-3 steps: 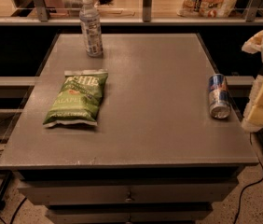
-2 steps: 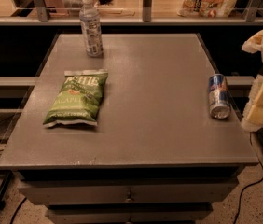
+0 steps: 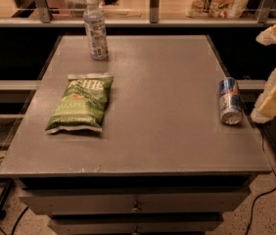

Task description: Knock blue plastic bottle over

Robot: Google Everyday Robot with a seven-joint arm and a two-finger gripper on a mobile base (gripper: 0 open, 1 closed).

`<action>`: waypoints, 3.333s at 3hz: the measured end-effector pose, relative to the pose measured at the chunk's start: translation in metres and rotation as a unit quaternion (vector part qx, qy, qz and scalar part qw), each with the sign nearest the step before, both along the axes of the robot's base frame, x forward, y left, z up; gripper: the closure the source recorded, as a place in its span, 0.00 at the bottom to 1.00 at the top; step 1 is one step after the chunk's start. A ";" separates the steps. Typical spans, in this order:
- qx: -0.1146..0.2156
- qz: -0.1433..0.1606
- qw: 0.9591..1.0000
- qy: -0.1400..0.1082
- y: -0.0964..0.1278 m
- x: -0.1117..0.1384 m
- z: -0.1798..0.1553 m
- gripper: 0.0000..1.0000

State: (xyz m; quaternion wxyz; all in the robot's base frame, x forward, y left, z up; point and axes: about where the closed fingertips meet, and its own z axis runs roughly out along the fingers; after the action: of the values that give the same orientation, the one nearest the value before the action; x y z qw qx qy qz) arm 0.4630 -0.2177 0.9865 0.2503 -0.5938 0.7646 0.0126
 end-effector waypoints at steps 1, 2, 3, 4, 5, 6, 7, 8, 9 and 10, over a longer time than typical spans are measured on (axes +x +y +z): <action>0.073 0.040 0.996 -0.038 0.034 0.035 0.011 0.00; 0.073 0.040 0.996 -0.038 0.034 0.035 0.011 0.00; 0.069 0.044 0.995 -0.051 0.043 0.047 0.014 0.00; 0.086 0.070 0.991 -0.069 0.067 0.079 0.015 0.00; 0.129 0.103 0.984 -0.073 0.097 0.119 0.006 0.00; 0.173 0.129 0.975 -0.056 0.129 0.151 -0.011 0.00; 0.212 0.139 0.967 -0.035 0.166 0.182 -0.031 0.00; 0.242 0.140 0.960 -0.022 0.202 0.205 -0.046 0.00; 0.268 0.118 0.956 -0.021 0.228 0.226 -0.055 0.00; 0.304 0.070 0.949 -0.034 0.248 0.256 -0.055 0.00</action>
Offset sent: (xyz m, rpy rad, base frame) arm 0.0271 0.0237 0.0078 0.1083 -0.0587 0.0595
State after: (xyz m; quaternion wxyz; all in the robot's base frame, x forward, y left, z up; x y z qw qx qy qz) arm 0.7187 0.0300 0.9311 0.4433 -0.5414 0.6722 0.2420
